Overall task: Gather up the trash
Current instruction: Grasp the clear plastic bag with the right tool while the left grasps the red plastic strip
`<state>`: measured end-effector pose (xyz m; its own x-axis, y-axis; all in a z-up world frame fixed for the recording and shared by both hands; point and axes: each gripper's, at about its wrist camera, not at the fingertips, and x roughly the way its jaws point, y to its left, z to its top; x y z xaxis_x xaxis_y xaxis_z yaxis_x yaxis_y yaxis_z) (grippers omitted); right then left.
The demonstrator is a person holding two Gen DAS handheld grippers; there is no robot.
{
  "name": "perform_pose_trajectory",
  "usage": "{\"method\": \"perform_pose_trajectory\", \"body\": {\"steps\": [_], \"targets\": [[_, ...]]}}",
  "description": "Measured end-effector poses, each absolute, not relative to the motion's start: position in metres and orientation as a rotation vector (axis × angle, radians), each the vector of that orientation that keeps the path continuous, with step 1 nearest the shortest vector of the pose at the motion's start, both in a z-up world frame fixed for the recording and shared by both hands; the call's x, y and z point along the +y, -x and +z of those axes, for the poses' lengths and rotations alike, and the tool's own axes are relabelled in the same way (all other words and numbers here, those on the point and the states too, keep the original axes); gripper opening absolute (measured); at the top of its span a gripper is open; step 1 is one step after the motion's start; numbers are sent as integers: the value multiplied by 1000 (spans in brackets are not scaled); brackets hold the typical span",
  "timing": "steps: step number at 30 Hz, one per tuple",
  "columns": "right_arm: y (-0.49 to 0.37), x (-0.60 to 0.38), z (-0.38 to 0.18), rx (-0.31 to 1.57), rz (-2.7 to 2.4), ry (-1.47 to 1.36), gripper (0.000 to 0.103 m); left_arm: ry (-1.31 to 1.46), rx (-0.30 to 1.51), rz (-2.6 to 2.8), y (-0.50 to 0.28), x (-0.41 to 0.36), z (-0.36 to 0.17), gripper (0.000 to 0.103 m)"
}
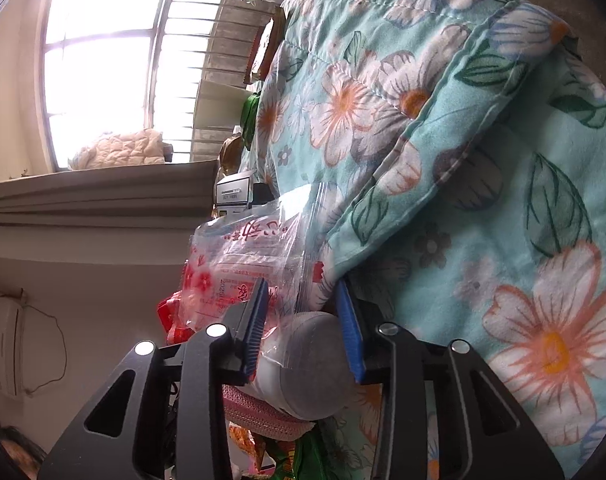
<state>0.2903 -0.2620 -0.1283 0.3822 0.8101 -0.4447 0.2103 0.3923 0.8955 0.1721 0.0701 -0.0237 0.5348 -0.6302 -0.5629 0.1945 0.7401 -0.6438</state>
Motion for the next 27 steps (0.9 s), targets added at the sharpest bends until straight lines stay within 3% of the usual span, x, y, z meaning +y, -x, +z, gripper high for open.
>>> {"method": "perform_pose_trajectory", "body": {"steps": [6, 27], "targets": [[-282, -272, -120, 1099, 514, -1160, 15, 546, 833, -535, -168, 71, -16, 1], [-228, -333, -46, 820, 560, -1210, 13, 484, 656, -581, -133, 69, 38, 1]]}}
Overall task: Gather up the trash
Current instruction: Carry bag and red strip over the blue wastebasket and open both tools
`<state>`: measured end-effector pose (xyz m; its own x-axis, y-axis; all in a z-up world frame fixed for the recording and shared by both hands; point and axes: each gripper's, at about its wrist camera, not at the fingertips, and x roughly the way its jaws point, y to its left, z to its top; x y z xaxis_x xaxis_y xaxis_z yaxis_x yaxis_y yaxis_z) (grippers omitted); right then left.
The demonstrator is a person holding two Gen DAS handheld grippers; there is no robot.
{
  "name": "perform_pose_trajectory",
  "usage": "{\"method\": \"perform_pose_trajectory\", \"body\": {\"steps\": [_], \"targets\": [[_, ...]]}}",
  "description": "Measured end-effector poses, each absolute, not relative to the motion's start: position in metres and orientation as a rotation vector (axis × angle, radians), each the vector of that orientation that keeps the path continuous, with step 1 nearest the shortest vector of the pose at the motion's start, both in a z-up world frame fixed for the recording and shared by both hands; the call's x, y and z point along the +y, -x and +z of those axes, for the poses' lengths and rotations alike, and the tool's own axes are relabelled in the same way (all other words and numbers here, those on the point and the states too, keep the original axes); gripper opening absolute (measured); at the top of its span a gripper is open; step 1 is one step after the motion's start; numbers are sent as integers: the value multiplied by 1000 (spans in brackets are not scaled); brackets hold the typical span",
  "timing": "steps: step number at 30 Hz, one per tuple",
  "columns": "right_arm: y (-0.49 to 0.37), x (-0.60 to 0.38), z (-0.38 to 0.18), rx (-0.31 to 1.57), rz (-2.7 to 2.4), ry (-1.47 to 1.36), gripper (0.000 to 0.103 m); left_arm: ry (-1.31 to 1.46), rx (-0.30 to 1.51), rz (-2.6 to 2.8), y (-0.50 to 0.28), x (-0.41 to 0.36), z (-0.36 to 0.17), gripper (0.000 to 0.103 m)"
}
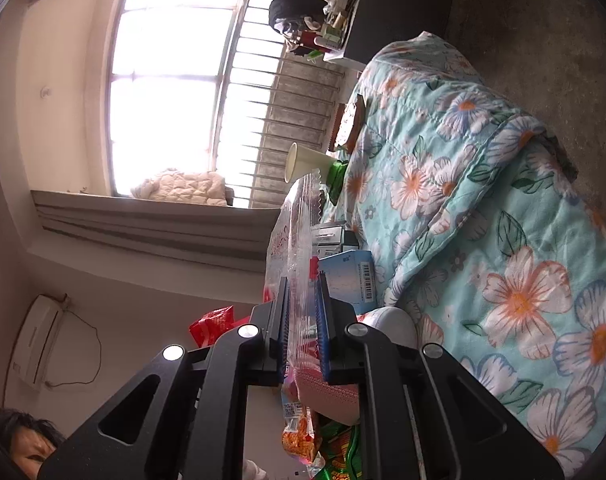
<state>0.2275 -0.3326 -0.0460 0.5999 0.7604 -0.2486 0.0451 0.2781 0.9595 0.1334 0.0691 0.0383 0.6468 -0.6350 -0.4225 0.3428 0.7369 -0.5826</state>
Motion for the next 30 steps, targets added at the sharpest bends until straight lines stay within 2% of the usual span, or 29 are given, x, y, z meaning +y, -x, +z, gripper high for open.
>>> {"method": "perform_pose_trajectory", "body": {"steps": [8, 15, 23, 30], "targets": [[-176, -377, -16, 679, 498, -1205, 13, 422, 620, -668, -122, 43, 71, 1], [-112, -441, -2, 569, 337, -1157, 13, 317, 669, -802, -137, -23, 98, 1], [-53, -523, -6, 479, 8, -1067, 13, 112, 807, -941, -177, -175, 105, 1], [-47, -582, -38, 467, -303, -961, 13, -80, 958, -1009, -210, -340, 62, 1]]}}
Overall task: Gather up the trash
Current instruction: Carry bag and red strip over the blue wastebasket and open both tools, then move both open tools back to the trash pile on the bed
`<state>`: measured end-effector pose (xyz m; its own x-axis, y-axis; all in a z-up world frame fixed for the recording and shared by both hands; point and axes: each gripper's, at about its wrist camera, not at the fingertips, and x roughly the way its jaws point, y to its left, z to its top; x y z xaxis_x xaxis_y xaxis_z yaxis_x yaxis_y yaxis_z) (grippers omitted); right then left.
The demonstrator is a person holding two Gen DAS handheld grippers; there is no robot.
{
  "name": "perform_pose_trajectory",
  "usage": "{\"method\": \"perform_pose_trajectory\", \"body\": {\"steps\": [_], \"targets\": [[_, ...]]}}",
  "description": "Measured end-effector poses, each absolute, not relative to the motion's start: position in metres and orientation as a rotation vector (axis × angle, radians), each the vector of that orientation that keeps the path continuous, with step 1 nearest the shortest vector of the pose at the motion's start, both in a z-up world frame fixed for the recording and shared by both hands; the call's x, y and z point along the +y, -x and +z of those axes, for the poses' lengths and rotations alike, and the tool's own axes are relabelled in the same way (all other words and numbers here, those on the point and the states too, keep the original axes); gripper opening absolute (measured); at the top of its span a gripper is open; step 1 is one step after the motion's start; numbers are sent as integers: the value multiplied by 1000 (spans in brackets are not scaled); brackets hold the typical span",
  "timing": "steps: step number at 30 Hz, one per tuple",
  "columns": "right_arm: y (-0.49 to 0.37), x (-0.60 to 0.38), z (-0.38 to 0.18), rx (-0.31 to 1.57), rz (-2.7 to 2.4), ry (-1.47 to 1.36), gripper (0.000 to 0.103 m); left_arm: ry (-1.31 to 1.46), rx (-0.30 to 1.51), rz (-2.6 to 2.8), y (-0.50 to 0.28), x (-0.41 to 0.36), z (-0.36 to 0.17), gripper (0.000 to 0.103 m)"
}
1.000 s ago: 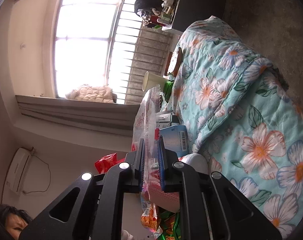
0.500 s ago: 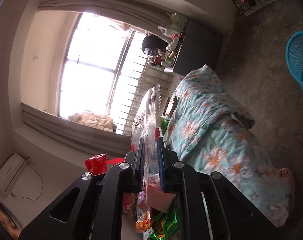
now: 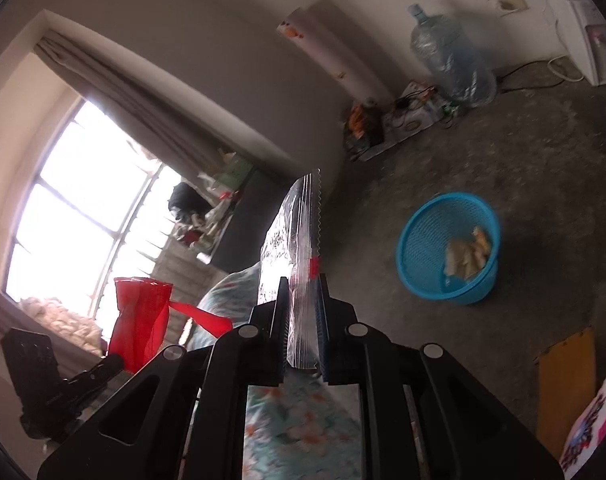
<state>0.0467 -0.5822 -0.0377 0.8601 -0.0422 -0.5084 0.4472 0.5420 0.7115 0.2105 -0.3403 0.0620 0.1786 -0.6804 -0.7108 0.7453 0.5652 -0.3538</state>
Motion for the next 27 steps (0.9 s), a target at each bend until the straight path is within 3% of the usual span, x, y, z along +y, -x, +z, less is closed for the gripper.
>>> {"method": "perform_pose_trajectory", "body": {"steps": [8, 15, 17, 18, 19, 21, 27], "targets": [[-96, -641, -126, 605, -478, -989, 13, -289, 1096, -1019, -257, -493, -57, 1], [-158, -683, -201, 738, -563, -1000, 13, -278, 1250, -989, -313, -567, -153, 1], [-176, -694, -219, 766, -581, -1014, 16, -268, 1271, -950, -327, -581, -174, 9], [-186, -699, -232, 790, -583, -1024, 18, -278, 1281, -923, -331, -581, -185, 26], [-193, -706, -244, 821, -591, -1038, 31, -288, 1282, -882, -336, -584, -193, 46], [-201, -715, -272, 884, -590, -1122, 50, -266, 1279, -846, -339, -587, -204, 51], [-187, -710, -295, 873, -614, -1240, 50, -192, 1297, -846, -355, -564, -198, 55]]}}
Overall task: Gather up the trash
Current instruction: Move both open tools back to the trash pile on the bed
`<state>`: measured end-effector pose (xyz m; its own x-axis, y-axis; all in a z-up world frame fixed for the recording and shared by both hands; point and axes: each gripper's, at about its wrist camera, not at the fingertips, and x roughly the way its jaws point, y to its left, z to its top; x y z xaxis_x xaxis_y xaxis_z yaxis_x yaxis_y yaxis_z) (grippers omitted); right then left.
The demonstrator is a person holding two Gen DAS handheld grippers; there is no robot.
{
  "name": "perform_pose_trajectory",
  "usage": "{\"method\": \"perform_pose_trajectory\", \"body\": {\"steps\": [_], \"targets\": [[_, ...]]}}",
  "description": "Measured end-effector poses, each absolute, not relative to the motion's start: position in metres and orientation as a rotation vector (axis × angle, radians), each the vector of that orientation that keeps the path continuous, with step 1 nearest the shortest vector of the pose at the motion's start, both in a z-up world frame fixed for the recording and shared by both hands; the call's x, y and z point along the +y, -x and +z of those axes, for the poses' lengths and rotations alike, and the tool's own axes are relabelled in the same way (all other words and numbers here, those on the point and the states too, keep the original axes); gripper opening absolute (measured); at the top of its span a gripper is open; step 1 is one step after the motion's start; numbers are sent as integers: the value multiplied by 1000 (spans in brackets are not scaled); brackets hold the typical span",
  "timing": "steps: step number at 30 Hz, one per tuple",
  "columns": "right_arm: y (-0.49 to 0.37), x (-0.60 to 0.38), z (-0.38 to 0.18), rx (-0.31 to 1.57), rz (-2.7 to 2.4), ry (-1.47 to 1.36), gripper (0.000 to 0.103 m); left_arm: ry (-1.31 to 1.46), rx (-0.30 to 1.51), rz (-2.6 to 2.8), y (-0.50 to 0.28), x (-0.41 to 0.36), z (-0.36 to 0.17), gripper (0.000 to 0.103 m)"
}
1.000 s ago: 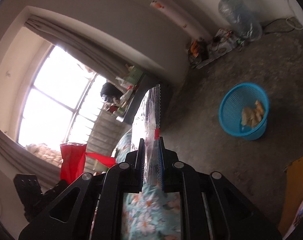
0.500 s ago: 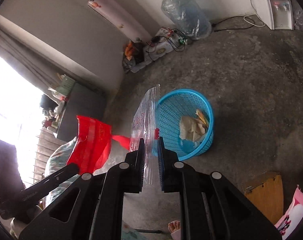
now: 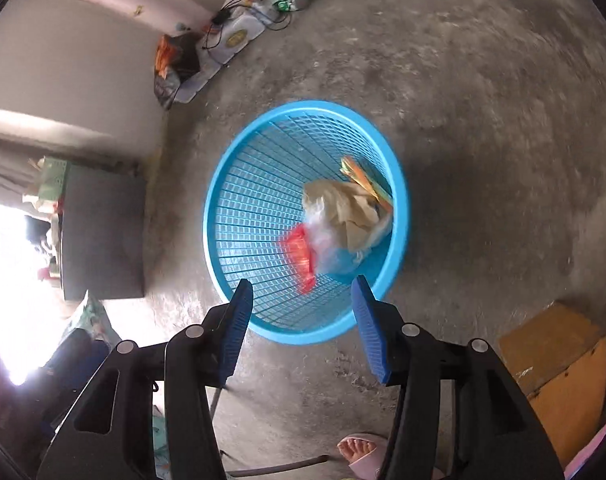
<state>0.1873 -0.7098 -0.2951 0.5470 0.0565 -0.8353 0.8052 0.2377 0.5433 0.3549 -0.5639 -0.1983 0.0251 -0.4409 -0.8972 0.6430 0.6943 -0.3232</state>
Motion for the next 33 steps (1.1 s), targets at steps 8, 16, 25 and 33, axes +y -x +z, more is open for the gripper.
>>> {"method": "perform_pose_trajectory", "body": {"steps": [8, 16, 25, 33], "targets": [[-140, -672, -243, 765, -547, -1213, 50, -194, 1224, -928, -352, -517, -116, 56], [-131, -610, -119, 674, -308, -964, 62, -184, 1007, -976, -310, -357, 40, 70], [-142, -489, -17, 647, 116, -739, 68, 34, 769, -750, -222, -101, 132, 77], [-136, -377, 11, 727, 382, -663, 71, 144, 690, -585, -138, 34, 103, 77]]}}
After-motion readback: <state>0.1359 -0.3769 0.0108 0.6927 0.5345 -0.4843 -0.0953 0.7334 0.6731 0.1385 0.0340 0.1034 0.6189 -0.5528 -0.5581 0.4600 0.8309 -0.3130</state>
